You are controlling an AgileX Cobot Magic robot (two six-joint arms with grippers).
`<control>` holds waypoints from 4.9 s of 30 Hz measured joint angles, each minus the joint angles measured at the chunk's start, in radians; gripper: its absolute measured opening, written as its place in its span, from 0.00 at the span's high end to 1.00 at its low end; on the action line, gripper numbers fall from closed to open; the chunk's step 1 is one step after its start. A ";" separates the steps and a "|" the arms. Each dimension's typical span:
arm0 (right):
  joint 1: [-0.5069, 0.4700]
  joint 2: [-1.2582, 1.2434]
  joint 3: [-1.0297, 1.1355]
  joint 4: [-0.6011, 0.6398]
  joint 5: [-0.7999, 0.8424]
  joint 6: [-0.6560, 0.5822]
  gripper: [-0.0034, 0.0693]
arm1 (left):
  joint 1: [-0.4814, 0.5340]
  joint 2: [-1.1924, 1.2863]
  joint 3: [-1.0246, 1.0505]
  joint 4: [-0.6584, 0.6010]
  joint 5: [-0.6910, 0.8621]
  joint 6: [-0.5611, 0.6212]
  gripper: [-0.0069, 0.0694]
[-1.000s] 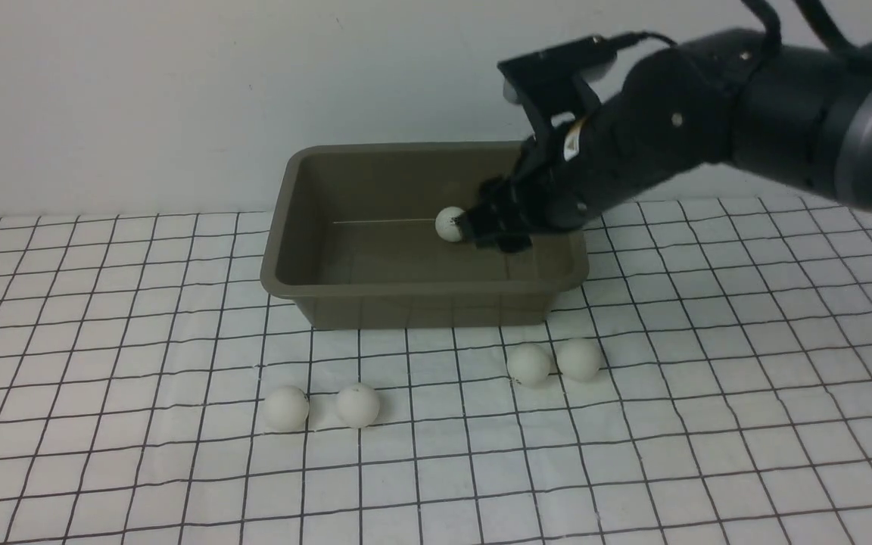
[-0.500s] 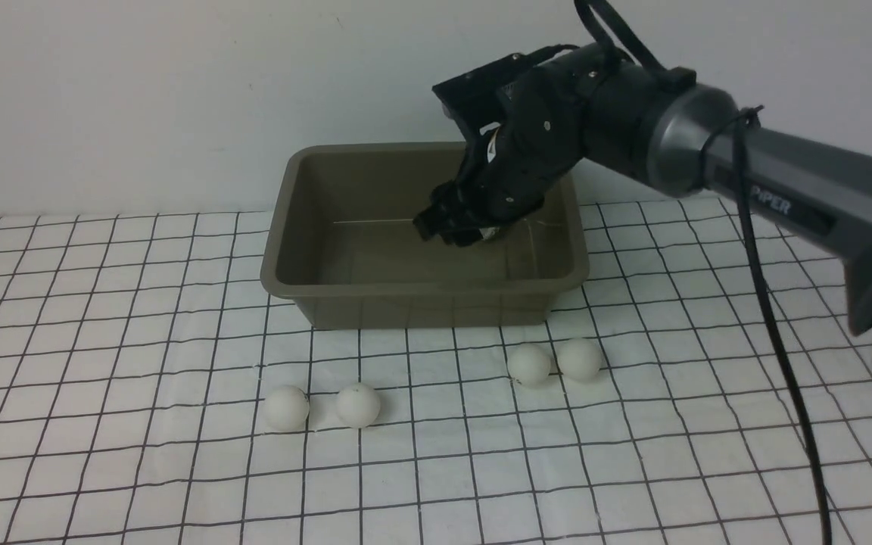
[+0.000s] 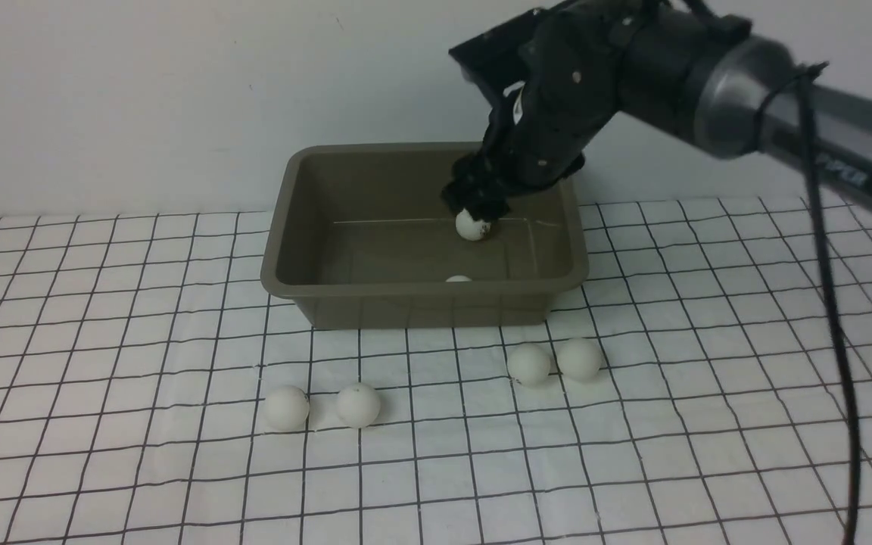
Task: Put the table tennis balls into the box on the white checkered tablecloth.
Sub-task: 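Reach for and grasp a ping pong ball on the table, then release the ping pong ball into the bin and lift the gripper away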
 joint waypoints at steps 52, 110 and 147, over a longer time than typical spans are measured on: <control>-0.080 -0.181 0.887 0.030 -0.640 -0.047 0.37 | 0.000 0.000 0.000 0.000 0.000 0.000 0.68; -0.080 -0.242 0.754 0.127 -0.420 -0.068 0.45 | 0.000 0.000 0.000 0.000 0.000 0.001 0.68; -0.080 0.146 0.116 0.319 -0.342 -0.181 0.40 | 0.000 0.000 0.000 0.000 0.000 0.002 0.68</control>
